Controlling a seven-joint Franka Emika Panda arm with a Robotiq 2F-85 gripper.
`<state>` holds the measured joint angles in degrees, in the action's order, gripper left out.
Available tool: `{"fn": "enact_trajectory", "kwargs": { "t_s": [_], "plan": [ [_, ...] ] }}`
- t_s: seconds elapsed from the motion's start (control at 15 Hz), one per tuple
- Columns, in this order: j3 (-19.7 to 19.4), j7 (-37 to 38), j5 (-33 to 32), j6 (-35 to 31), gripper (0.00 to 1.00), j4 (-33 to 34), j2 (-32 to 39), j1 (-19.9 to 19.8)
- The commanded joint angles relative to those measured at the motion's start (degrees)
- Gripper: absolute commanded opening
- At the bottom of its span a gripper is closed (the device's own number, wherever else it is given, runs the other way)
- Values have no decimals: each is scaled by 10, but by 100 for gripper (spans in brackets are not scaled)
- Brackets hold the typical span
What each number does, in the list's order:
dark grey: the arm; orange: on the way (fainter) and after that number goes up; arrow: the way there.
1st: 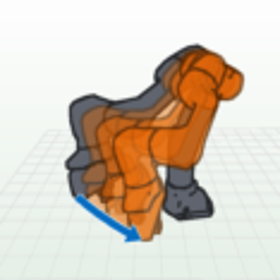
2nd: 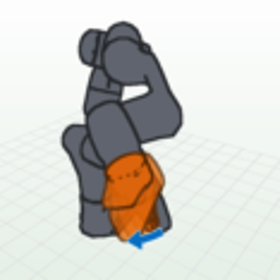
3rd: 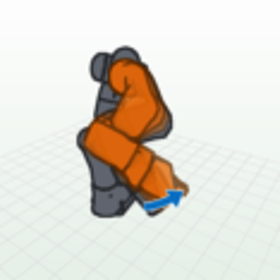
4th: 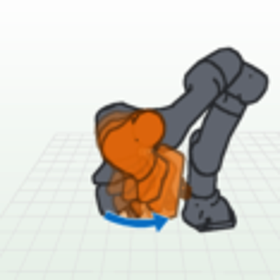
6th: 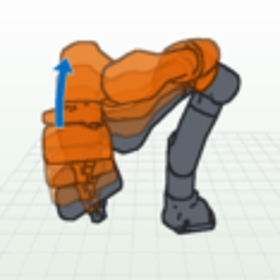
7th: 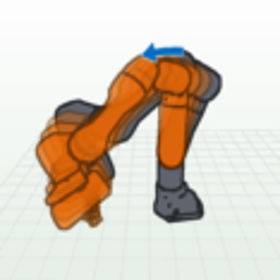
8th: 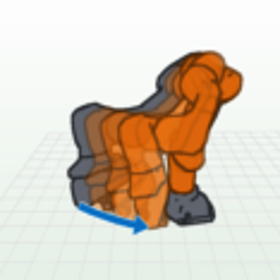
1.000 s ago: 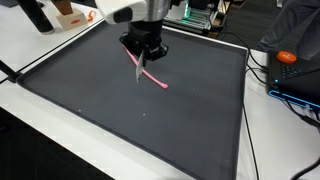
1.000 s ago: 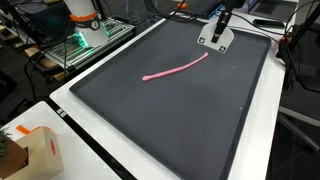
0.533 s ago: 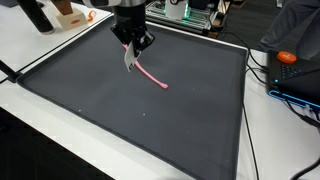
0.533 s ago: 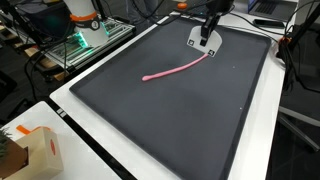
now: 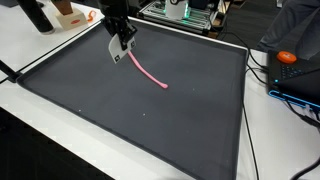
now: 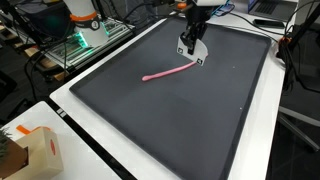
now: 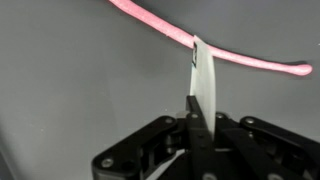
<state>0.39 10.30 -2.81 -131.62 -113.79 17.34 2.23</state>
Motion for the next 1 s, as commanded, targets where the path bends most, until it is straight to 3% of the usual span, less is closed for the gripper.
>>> {"fn": "enact_trajectory", "kwargs": {
  "t_s": [0.0,0.93],
  "plan": [
    [-9,-5,32,-52,1,-77,-48,-18],
    [-36,-24,141,-134,1,-200,-113,-69]
  ]
}}
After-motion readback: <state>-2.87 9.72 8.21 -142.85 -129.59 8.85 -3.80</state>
